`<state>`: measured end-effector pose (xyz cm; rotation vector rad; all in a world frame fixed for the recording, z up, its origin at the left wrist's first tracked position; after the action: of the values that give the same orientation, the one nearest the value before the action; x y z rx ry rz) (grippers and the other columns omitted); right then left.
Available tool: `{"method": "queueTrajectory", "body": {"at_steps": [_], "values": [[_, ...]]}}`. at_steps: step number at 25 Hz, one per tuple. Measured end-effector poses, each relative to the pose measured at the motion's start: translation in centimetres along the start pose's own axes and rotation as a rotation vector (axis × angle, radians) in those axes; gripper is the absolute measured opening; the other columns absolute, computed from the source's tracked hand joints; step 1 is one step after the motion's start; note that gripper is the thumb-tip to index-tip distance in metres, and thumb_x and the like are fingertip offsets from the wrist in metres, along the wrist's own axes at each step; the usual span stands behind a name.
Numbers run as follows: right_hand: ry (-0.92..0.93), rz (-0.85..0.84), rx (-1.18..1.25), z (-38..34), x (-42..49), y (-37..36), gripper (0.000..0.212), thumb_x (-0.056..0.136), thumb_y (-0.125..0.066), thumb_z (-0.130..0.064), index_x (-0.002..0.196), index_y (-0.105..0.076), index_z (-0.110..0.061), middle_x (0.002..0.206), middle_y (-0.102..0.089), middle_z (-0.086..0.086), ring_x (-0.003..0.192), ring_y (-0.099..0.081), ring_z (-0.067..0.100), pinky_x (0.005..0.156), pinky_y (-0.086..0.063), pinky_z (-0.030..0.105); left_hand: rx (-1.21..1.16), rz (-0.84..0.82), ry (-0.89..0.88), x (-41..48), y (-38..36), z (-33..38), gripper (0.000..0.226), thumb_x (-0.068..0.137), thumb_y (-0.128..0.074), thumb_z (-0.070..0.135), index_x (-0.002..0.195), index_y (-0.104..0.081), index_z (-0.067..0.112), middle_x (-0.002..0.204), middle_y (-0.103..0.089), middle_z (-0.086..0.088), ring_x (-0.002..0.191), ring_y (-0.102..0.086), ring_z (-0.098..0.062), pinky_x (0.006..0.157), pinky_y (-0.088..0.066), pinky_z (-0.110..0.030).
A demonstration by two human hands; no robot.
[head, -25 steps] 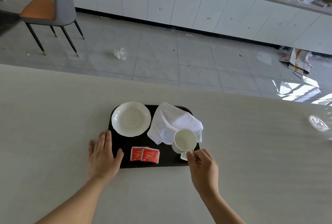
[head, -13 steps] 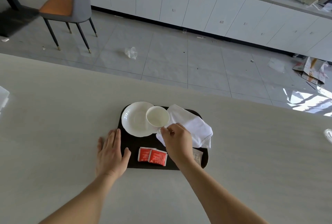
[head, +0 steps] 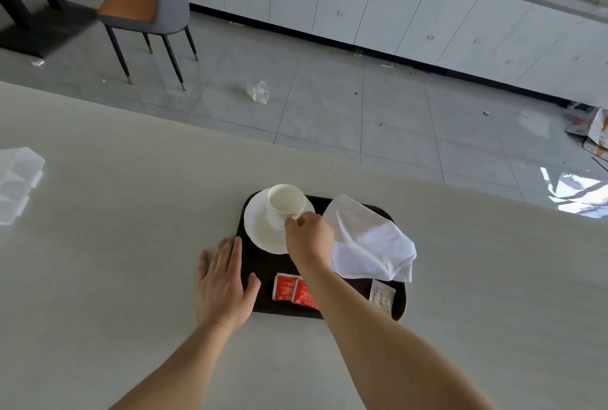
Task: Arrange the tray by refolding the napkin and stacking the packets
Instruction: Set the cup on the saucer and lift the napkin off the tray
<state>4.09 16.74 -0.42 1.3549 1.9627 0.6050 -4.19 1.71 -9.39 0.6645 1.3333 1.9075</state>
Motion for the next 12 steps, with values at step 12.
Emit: {"method": "queueTrajectory", "body": {"at_steps": [12], "values": [[0.079,-0.011,-0.005,1.1,-1.6,-1.0,0.044,0.082,-0.064,-0.036,0.048,-0.044,-0.017,0.043,-0.041,-0.005,0.042,-0.034,0.009,0.040,-0.028,0.022,0.006,-0.003,-0.013,0.0,0.3,0.2,0.076,0.082,-0.033,0.044,0.148,-0.031,0.006,0.151,-0.041,-0.010,0.144,-0.029,-0.020,0.121,-0.013,-0.048]]}}
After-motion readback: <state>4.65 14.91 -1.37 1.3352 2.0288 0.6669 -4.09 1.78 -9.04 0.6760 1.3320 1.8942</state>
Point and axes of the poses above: each hand's wrist, its own x-axis towards the middle knuckle, its own y-axis out of the back of the hand, z = x × y, the point moved 1 cm from there along x, towards the middle knuckle
